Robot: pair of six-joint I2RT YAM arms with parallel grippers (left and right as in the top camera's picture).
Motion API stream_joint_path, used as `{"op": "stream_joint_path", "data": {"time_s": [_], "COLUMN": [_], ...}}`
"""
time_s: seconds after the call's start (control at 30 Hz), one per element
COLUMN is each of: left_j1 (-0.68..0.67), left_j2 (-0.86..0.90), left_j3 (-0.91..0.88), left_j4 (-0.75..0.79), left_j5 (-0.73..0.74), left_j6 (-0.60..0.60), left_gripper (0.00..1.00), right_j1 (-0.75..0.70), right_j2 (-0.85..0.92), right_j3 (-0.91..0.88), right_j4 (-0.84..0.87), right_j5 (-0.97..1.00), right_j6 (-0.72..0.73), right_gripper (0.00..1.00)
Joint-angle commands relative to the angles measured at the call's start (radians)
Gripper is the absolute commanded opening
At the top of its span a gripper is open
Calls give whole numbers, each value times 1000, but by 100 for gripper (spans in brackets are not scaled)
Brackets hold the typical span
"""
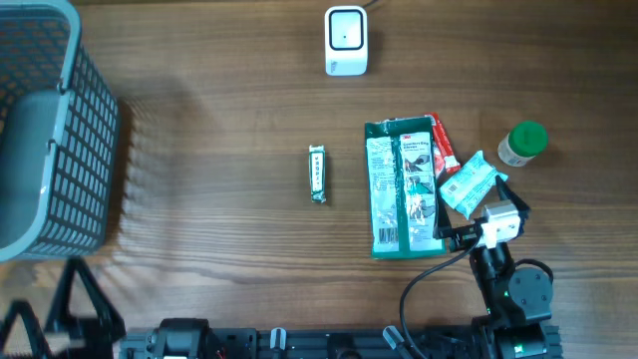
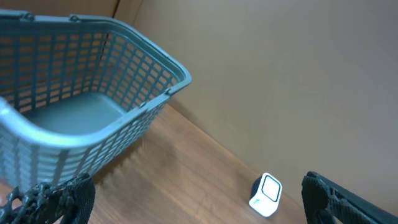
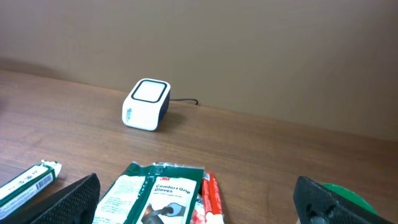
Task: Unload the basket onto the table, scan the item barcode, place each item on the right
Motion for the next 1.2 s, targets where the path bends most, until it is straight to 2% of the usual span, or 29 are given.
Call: {"op": "stream_joint_path", "data": {"time_s": [0.0,0.13,0.27,0.43,0.63,0.73,1.03,1.17], "left_j1": [8,14,22,22,22,22,23,35], "left_j2": [-160,-262,-341,-350,-350,-350,-351,-351], "left_j3": [-116,-256,-476,-735,-1041,-1212,-1405,-1416], "left_j4": [8,120,411,843,1361,1537,1526,1387], "left_j5": [28,46,154,267,294,294,269,263], "left_j6": [4,5,5,5,5,4,9,17], "left_gripper": [100,100,100,100,100,100,100,100], "right_j1": [-5,-5,-5,-5,-5,-5,-5,-5], "right_j2": [-7,-7,-7,-7,-7,-7,-7,-7], "right_j3": [-1,-1,-1,-1,-1,-1,-1,-1], "right_j4": [5,5,5,5,5,5,5,5], "right_j5": [16,16,15,15,15,15,15,16], "right_j6": [19,19,19,19,19,19,19,19], "right_gripper": [100,100,100,100,100,100,99,100]}}
